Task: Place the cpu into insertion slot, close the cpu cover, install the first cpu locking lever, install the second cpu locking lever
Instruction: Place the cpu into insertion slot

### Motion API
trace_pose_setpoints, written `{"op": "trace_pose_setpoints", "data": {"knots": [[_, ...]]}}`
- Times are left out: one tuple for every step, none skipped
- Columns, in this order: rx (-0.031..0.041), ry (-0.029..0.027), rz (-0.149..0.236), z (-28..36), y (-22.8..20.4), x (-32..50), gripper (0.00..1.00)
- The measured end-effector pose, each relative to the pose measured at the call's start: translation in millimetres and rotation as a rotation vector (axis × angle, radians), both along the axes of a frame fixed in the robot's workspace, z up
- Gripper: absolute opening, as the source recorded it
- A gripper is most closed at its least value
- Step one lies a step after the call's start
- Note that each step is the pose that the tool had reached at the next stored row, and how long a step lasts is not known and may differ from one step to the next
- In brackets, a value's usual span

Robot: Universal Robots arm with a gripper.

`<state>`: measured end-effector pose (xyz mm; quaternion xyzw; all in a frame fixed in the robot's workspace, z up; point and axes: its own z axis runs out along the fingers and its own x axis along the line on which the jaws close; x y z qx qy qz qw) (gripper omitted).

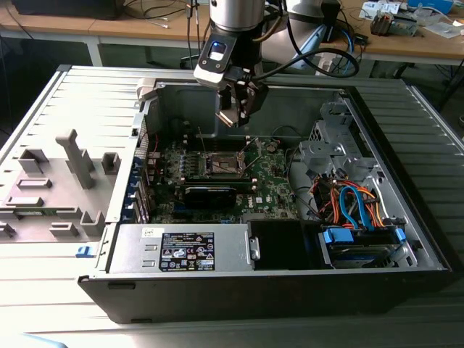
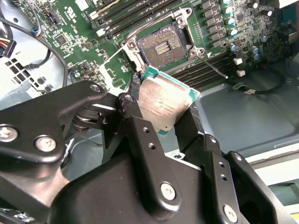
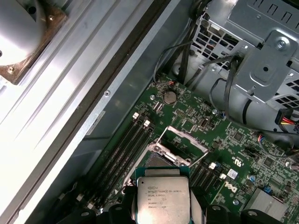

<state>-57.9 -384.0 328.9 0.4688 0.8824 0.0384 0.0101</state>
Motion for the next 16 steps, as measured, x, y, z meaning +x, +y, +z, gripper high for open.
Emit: {"op": "trace_pose_setpoints", "data": {"knots": [[0.0000,0.0000,-0.002,0.0,0.0,0.0,0.55],[0.0000,0.0000,-0.004,0.0,0.0,0.0,0.55],[0.0000,0.0000,-0.005,-0.1,0.0,0.0,0.55],[0.0000,0.0000,-0.007,-0.1,0.0,0.0,0.55],[0.0000,0.0000,-0.008,-0.1,0.0,0.0,0.55],[0.0000,0.0000,-0.010,-0.1,0.0,0.0,0.55],[0.0000,0.0000,-0.011,-0.1,0.0,0.0,0.55],[0.0000,0.0001,-0.012,-0.1,0.0,0.0,0.55],[0.0000,0.0000,-0.013,-0.1,0.0,0.0,0.55],[0.0000,0.0000,-0.015,-0.2,0.0,0.0,0.55],[-0.0001,0.0001,-0.017,-0.2,0.0,0.0,0.55],[-0.0001,0.0000,-0.019,-0.2,0.0,0.0,0.55],[0.0000,0.0000,-0.021,-0.2,0.0,0.0,0.55],[-0.0001,0.0000,-0.023,-0.2,0.0,0.0,0.55],[0.0000,0.0000,-0.024,-0.2,0.0,0.0,0.55],[0.0000,0.0000,-0.026,-0.3,0.0,0.0,0.55]]}}
